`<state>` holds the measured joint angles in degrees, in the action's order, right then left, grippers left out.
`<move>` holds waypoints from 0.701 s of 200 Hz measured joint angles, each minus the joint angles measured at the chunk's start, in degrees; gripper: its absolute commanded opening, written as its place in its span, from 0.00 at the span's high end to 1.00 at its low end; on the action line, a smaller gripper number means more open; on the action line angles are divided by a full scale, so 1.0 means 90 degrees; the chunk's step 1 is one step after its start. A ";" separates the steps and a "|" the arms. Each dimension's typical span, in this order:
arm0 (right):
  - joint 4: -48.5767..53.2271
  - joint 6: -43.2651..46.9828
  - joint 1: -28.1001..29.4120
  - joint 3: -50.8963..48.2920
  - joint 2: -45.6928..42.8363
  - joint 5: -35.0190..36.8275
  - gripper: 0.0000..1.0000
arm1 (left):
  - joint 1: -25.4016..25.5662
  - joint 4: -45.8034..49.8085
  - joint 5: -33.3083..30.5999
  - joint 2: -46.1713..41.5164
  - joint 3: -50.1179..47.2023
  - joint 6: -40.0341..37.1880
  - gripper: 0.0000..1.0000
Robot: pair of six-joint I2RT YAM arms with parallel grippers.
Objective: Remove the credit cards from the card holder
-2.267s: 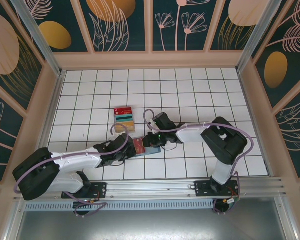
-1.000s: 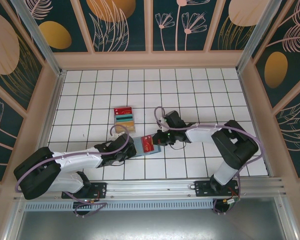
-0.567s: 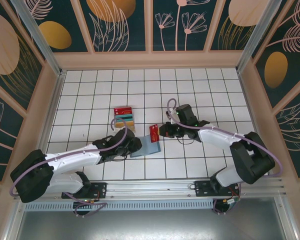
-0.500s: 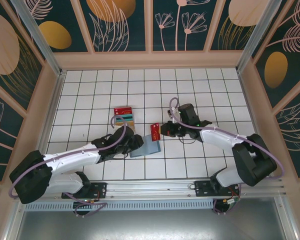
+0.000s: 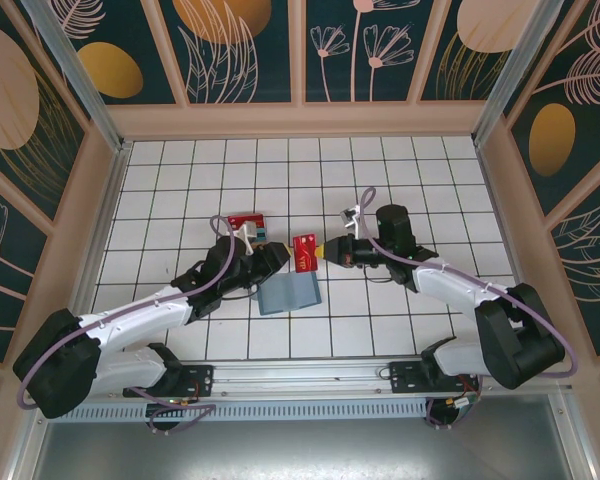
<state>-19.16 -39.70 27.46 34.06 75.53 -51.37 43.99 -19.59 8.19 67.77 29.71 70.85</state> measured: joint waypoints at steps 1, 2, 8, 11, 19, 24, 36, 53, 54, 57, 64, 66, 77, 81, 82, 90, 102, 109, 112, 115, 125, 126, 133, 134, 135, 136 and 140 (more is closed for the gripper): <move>-0.0015 -0.0015 0.0000 -0.0002 0.0000 -0.0010 1.00 | 0.0000 -0.0005 0.0007 0.0000 0.0000 0.0000 0.66; -0.0046 -0.0036 0.0000 -0.0007 0.0000 -0.0027 1.00 | 0.0000 -0.0015 0.0010 0.0000 0.0000 0.0002 0.66; -0.0148 -0.0112 0.0000 -0.0015 0.0000 -0.0107 1.00 | -0.0002 -0.0080 0.0049 0.0000 -0.0005 0.0007 0.66; -0.0194 -0.0136 0.0000 -0.0017 0.0000 -0.0138 1.00 | -0.0002 -0.0102 0.0053 0.0000 -0.0005 0.0017 0.67; -0.0313 -0.0199 0.0000 -0.0024 0.0000 -0.0214 1.00 | -0.0002 -0.0151 0.0083 0.0000 -0.0007 0.0024 0.67; -0.0391 -0.0257 0.0000 -0.0032 0.0000 -0.0274 1.00 | -0.0002 -0.0185 0.0097 0.0000 -0.0012 0.0036 0.67; -0.0539 -0.0333 0.0000 -0.0044 0.0000 -0.0379 1.00 | -0.0002 -0.0260 0.0141 0.0005 -0.0019 0.0049 0.69; -0.0673 -0.0432 0.0000 -0.0056 0.0000 -0.0495 1.00 | -0.0015 -0.0379 0.0226 0.0029 -0.0022 0.0046 0.71; -0.0678 -0.0442 0.0000 -0.0056 0.0000 -0.0498 1.00 | -0.0015 -0.0384 0.0236 0.0032 -0.0022 0.0049 0.71; -0.0697 -0.0459 0.0000 -0.0056 0.0000 -0.0510 1.00 | -0.0015 -0.0408 0.0240 0.0036 -0.0022 0.0049 0.72; -0.0729 -0.0474 0.0000 -0.0056 0.0002 -0.0532 1.00 | -0.0015 -0.0447 0.0265 0.0049 -0.0022 0.0061 0.75; -0.0738 -0.0478 0.0000 -0.0056 0.0002 -0.0542 1.00 | -0.0015 -0.0459 0.0274 0.0051 -0.0022 0.0063 0.75; -0.0772 -0.0486 0.0000 -0.0056 0.0010 -0.0578 1.00 | -0.0015 -0.0510 0.0318 0.0053 -0.0022 0.0087 0.78; -0.0787 -0.0486 0.0000 -0.0056 0.0017 -0.0593 1.00 | -0.0017 -0.0534 0.0335 0.0053 -0.0024 0.0102 0.80; -0.0789 -0.0486 0.0000 -0.0056 0.0019 -0.0595 1.00 | -0.0017 -0.0542 0.0345 0.0053 -0.0024 0.0109 0.80; -0.0821 -0.0488 0.0000 -0.0056 0.0032 -0.0607 1.00 | -0.0019 -0.0593 0.0372 0.0053 -0.0024 0.0104 0.82; -0.0855 -0.0491 -0.0012 -0.0061 0.0039 -0.0614 1.00 | -0.0027 -0.0665 0.0381 0.0051 -0.0051 0.0100 0.83; -0.0869 -0.0510 -0.0017 -0.0066 0.0044 -0.0614 1.00 | -0.0027 -0.0707 0.0381 0.0049 -0.0066 0.0092 0.85; -0.0872 -0.0508 -0.0017 -0.0070 0.0046 -0.0614 1.00 | -0.0027 -0.0719 0.0381 0.0046 -0.0075 0.0090 0.87; -0.0879 -0.0512 -0.0019 -0.0078 0.0046 -0.0612 1.00 | -0.0027 -0.0755 0.0381 0.0044 -0.0087 0.0100 0.88; -0.0882 -0.0517 -0.0024 -0.0085 0.0049 -0.0612 1.00 | -0.0041 -0.0804 0.0391 0.0034 -0.0124 0.0080 0.93; -0.0882 -0.0522 -0.0027 -0.0085 0.0049 -0.0610 1.00 | -0.0044 -0.0806 0.0396 0.0032 -0.0126 0.0080 0.94; -0.0882 -0.0529 -0.0039 -0.0087 0.0056 -0.0602 1.00 | -0.0056 -0.0845 0.0418 0.0017 -0.0148 0.0092 0.98; -0.0879 -0.0529 -0.0041 -0.0090 0.0056 -0.0602 1.00 | -0.0058 -0.0857 0.0420 0.0012 -0.0148 0.0107 0.99; -0.0879 -0.0529 -0.0044 -0.0090 0.0058 -0.0597 1.00 | -0.0061 -0.0862 0.0418 0.0010 -0.0148 0.0119 1.00; -0.0877 -0.0529 -0.0046 -0.0090 0.0061 -0.0595 1.00 | -0.0063 -0.0865 0.0418 0.0010 -0.0148 0.0121 1.00; -0.0874 -0.0529 -0.0051 -0.0092 0.0070 -0.0590 1.00 | -0.0063 -0.0896 0.0427 0.0000 -0.0148 0.0104 1.00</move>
<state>-27.03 -44.47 27.00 33.23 76.16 -56.69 43.42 -27.66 12.03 67.77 28.38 71.79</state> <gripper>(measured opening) 0.050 0.057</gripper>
